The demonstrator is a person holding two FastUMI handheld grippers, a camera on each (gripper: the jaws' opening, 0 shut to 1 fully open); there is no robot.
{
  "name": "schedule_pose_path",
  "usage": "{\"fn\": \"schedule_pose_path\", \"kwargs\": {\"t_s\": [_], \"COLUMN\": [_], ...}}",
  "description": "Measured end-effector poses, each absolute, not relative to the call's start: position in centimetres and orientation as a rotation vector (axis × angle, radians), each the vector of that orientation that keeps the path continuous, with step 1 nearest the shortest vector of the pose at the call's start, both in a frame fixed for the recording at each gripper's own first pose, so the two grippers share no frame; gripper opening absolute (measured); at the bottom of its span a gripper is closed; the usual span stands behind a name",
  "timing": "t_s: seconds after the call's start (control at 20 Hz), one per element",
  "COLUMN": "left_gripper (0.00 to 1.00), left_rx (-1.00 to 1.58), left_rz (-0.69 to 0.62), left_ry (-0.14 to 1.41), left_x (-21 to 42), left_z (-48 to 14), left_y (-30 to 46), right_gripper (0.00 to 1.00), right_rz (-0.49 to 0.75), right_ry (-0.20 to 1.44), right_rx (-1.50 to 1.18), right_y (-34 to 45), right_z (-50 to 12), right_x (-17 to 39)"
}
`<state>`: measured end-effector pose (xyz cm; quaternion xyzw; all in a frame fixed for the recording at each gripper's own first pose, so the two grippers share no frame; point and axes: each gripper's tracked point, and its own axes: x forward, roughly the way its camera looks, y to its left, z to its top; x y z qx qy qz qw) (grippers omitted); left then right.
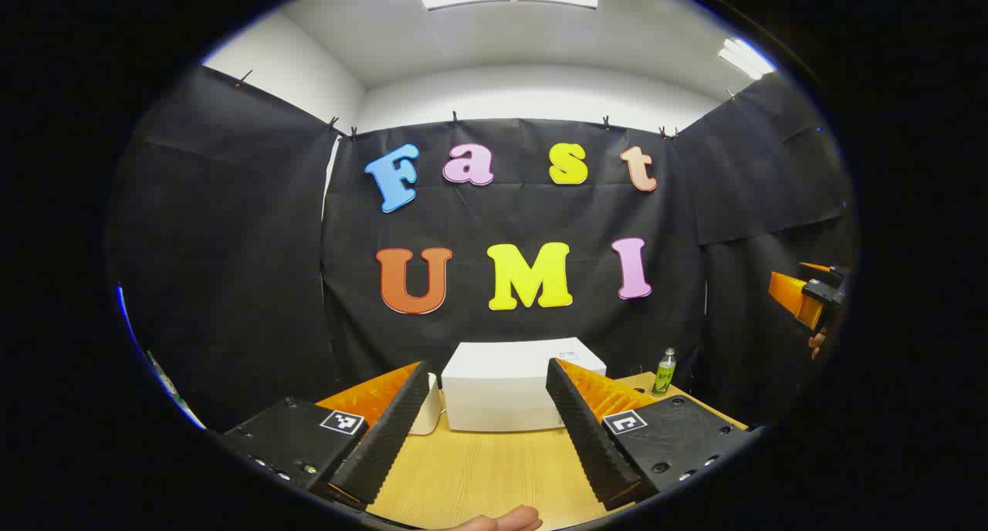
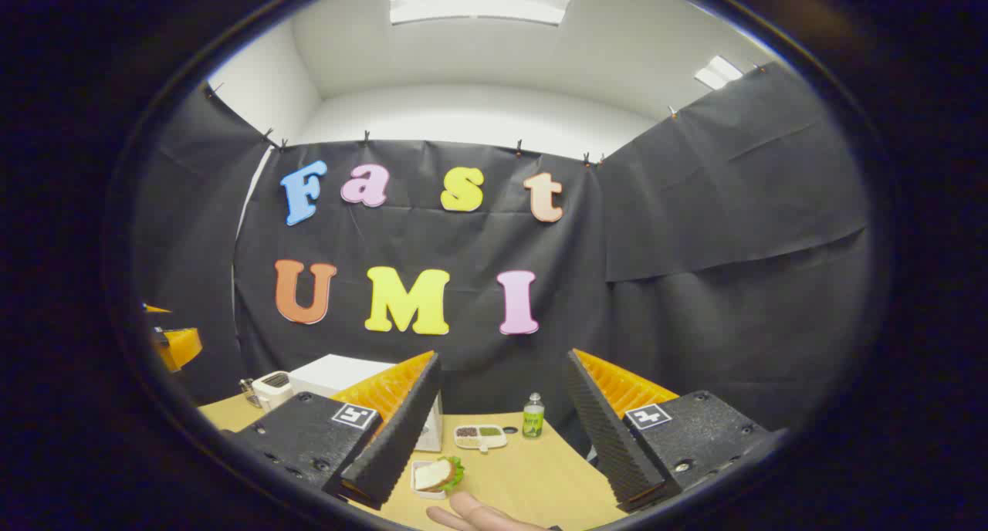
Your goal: Open the microwave oven with the left hand, put the food in, and close the microwave oven.
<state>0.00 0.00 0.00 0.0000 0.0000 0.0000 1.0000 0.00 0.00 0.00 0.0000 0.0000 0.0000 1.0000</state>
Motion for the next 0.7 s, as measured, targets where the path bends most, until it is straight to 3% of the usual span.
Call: {"fn": "schedule_pose_path", "kwargs": {"t_s": [0.1,0.15,0.2,0.25,0.35,0.4,0.45,0.5,0.55,0.7], "left_gripper": [0.96,0.96,1.0,0.96,0.96,0.96,0.96,0.96,0.96,0.96], "left_rx": [-0.007,-0.006,-0.001,0.004,0.006,0.004,0.001,-0.003,-0.006,-0.014], "left_rz": [-0.026,-0.027,-0.026,-0.021,-0.014,-0.014,-0.015,-0.015,-0.011,0.019], "left_ry": [-0.003,-0.004,-0.003,-0.006,-0.016,-0.019,-0.02,-0.022,-0.023,-0.043], "left_x": [-0.1,0.1,0.1,0.1,0.0,0.0,0.0,0.1,0.2,1.0], "left_z": [0.0,0.0,0.1,0.2,0.5,0.6,0.6,0.6,0.8,1.2], "left_y": [-0.6,-0.4,-0.3,-0.4,-0.3,-0.4,-0.5,-0.6,-0.4,-0.1], "right_gripper": [0.95,1.0,1.0,0.95,1.0,0.95,1.0,0.95,1.0,0.95], "right_rz": [0.013,0.02,0.02,0.02,0.023,0.023,0.023,0.021,0.021,0.029], "right_ry": [-0.015,-0.015,-0.019,-0.027,-0.039,-0.043,-0.047,-0.046,-0.042,-0.025], "right_rx": [0.003,0.008,0.003,-0.009,-0.023,-0.028,-0.03,-0.033,-0.034,-0.022], "right_y": [-0.2,-0.2,-0.4,-0.6,-0.5,-0.5,-0.5,-0.7,-0.7,-0.8], "right_z": [0.3,0.4,0.6,0.9,1.2,1.2,1.2,1.1,0.9,0.2], "right_x": [-0.5,-0.7,-0.9,-1.0,-1.2,-1.2,-1.0,-1.0,-0.9,-0.1]}}
